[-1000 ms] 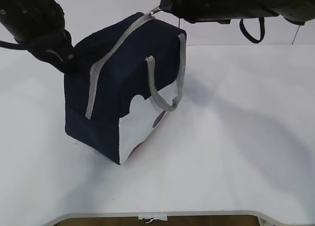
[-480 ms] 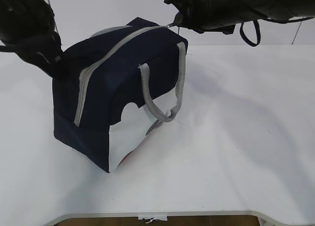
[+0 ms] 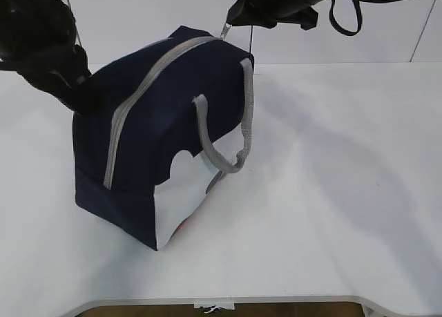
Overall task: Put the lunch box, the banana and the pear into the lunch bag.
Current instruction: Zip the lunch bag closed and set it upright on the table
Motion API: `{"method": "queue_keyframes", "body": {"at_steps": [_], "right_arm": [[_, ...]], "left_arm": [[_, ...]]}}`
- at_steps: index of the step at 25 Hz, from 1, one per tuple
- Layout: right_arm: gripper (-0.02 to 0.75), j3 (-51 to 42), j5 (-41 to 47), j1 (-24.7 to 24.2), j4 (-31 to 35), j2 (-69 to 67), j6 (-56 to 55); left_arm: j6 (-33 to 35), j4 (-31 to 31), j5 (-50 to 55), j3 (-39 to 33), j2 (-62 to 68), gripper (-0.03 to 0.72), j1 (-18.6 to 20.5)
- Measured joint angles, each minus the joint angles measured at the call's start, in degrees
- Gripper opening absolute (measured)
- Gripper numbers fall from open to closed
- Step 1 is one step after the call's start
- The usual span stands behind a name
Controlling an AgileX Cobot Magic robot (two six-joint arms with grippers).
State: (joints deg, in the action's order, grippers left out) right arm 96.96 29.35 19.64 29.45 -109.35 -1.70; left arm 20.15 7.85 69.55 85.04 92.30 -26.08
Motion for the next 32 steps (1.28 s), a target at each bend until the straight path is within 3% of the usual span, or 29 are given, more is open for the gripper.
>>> {"method": "queue_keyframes", "body": {"at_steps": [5, 7, 15, 26, 32], "right_arm": [[0.001, 1.5, 4.2, 0.0, 0.4, -0.3, 1.1], [0.001, 1.5, 4.7, 0.0, 0.4, -0.5, 1.2], [0.001, 1.8, 4.8, 0.0, 3.1, -2.8, 2.4], [0.001, 2.2, 4.7, 0.0, 4.5, -2.9, 2.6], [0.001, 2.2, 4.4, 0.0, 4.9, -2.9, 2.6]], "left_arm": [[-0.5, 1.3, 0.6, 2.0, -0.2, 0.412, 0.0], [-1.1, 2.1, 1.0, 4.0, -0.2, 0.467, 0.0], [-1.9, 10.6, -0.1, 12.9, 4.0, 0.493, 0.0], [-1.9, 11.6, -4.0, 21.8, 15.8, 0.496, 0.0], [-1.9, 11.9, -4.0, 23.0, 20.3, 0.479, 0.0]]}}
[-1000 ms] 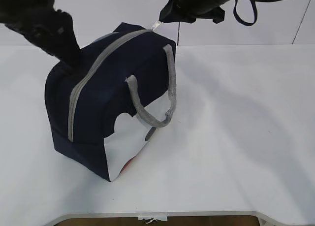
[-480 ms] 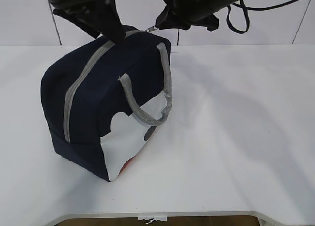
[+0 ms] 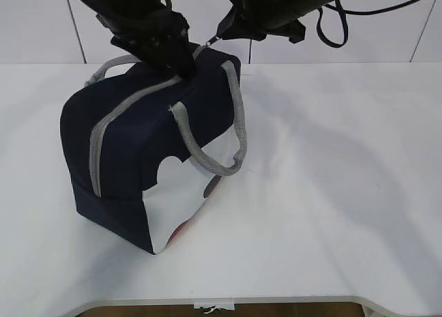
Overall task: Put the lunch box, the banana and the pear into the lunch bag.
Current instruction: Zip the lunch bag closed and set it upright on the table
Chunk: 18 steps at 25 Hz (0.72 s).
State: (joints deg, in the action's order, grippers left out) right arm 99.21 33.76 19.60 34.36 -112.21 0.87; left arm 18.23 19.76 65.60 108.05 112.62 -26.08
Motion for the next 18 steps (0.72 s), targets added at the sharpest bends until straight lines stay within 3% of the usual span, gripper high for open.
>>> {"method": "queue_keyframes", "body": {"at_steps": [3, 6, 10, 18], "right_arm": [[0.001, 0.0, -0.1, 0.0, 0.2, 0.0, 0.0], [0.001, 0.0, -0.4, -0.1, 0.3, 0.0, 0.0], [0.001, 0.0, -0.8, -0.1, 0.4, 0.0, 0.0], [0.001, 0.0, -0.8, -0.1, 0.4, 0.0, 0.1]], "left_arm": [[0.0, 0.0, 1.4, 0.0, 1.2, 0.378, 0.0], [-0.1, 0.0, 2.3, 0.0, 1.6, 0.186, 0.0], [-0.1, -0.1, 3.3, 0.0, 1.6, 0.013, 0.0], [0.0, -4.6, 5.3, 4.3, 1.6, -0.01, 0.0]]}}
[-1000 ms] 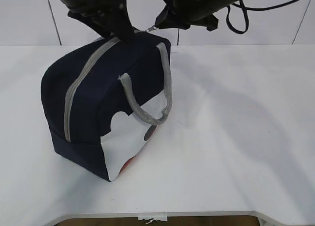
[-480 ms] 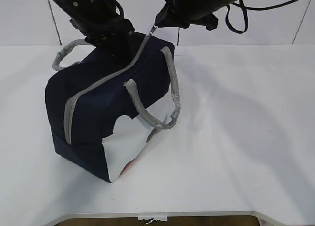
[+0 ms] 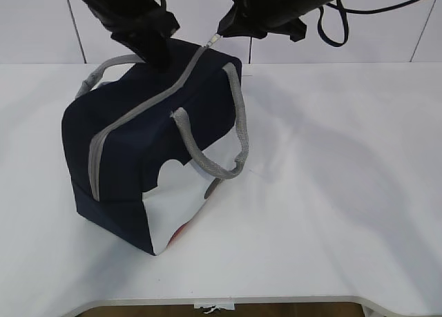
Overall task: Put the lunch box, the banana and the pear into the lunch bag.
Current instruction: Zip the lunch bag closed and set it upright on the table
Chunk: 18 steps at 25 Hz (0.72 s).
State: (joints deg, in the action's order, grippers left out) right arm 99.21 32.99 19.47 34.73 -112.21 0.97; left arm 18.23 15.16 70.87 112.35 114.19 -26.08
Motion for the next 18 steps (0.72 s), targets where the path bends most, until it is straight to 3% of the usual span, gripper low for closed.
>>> {"method": "queue_keyframes", "body": {"at_steps": [6, 11, 13, 16, 18], "right_arm": [[0.001, 0.0, -0.6, -0.1, 0.0, 0.0, 0.1], [0.001, 0.0, -0.9, -0.1, 0.6, 0.0, 0.2], [0.001, 0.0, -1.1, -0.1, 0.7, 0.0, 0.2], [0.001, 0.0, -1.4, -0.1, 1.1, 0.0, 0.2], [0.001, 0.0, -1.5, -0.1, 1.5, 0.0, 0.2]], "left_arm": [[-0.5, -3.3, 0.1, 6.4, 0.0, -0.01, 0.2], [-3.4, -3.3, -3.3, 6.6, 0.1, 0.024, 0.2], [-4.6, -3.1, -4.3, 6.6, 0.1, 0.12, 0.3], [-6.3, -2.7, -4.5, 6.6, 0.1, 0.352, 0.9], [-7.3, -2.6, -4.5, 6.6, 0.5, 0.439, 1.3]]}}
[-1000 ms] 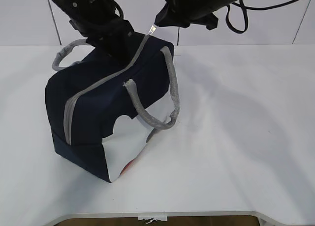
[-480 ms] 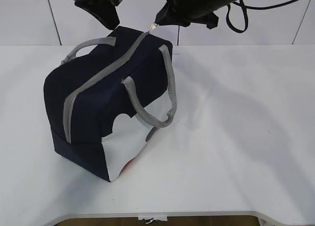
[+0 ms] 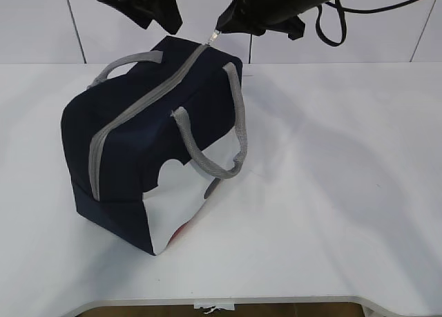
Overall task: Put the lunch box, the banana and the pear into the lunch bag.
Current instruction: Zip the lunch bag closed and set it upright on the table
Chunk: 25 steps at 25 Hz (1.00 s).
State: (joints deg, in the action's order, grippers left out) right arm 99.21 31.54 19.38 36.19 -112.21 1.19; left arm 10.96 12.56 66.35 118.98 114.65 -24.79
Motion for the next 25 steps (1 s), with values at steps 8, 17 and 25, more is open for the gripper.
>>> {"method": "queue_keyframes", "body": {"at_steps": [8, 17, 25], "right_arm": [[0.001, 0.0, -0.3, 0.0, 1.1, 0.0, 0.0], [0.001, 0.0, -0.3, 0.0, 1.3, 0.0, 0.0], [0.001, 0.0, -0.4, 0.0, 1.3, -0.2, 0.7]], "left_arm": [[-0.6, 2.5, -3.0, 0.0, 3.4, 0.486, 0.5], [-0.8, 2.9, -4.9, 0.0, 5.4, 0.366, 1.2], [-0.9, 3.3, -5.0, 0.0, 5.8, 0.019, 1.2]]}}
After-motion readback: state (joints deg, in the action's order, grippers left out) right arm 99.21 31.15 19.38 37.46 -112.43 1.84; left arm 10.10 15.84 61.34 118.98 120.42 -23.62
